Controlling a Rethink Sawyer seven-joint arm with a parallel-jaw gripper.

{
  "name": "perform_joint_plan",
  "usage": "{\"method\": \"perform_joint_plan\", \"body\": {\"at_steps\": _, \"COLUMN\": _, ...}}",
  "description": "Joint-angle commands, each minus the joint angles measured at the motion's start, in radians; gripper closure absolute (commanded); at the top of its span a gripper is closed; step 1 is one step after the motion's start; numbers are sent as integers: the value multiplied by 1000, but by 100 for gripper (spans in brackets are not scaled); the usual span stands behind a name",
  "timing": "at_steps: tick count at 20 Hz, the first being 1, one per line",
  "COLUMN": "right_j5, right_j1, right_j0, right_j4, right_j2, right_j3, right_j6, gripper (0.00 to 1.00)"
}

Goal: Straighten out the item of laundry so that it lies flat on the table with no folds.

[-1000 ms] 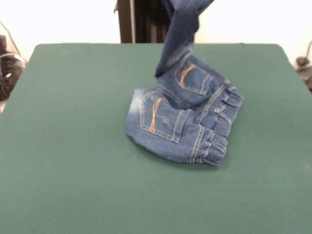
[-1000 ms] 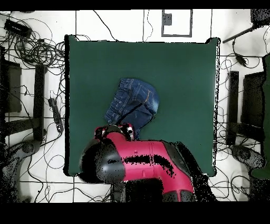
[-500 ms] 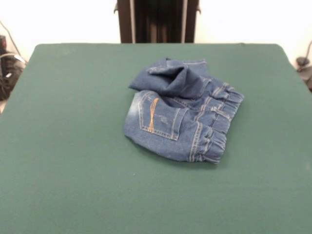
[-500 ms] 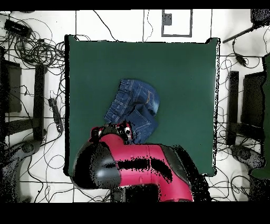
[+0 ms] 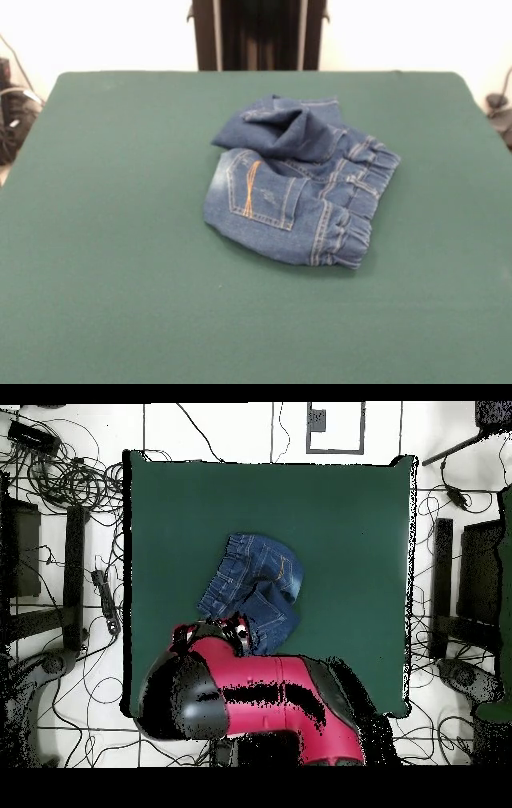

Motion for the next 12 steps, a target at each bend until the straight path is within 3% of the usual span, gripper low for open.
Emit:
{"method": "perform_joint_plan", "body": {"at_steps": 1, "right_j5": -27, "right_j1": 183, "right_j0": 88, "right_j4": -38, "right_j2": -26, "right_j3": -12, "right_j6": 212, "gripper": 0}}
{"method": "perform_joint_plan", "body": {"at_steps": 9, "right_j5": -216, "right_j1": 419, "right_j0": 178, "right_j4": -6, "right_j2": -109, "right_j3": -49, "right_j6": 294, "gripper": 0}}
{"method": "perform_joint_plan", "body": {"at_steps": 12, "right_j5": -263, "right_j1": 470, "right_j0": 213, "right_j4": 12, "right_j2": -145, "right_j3": -63, "right_j6": 314, "gripper": 0}}
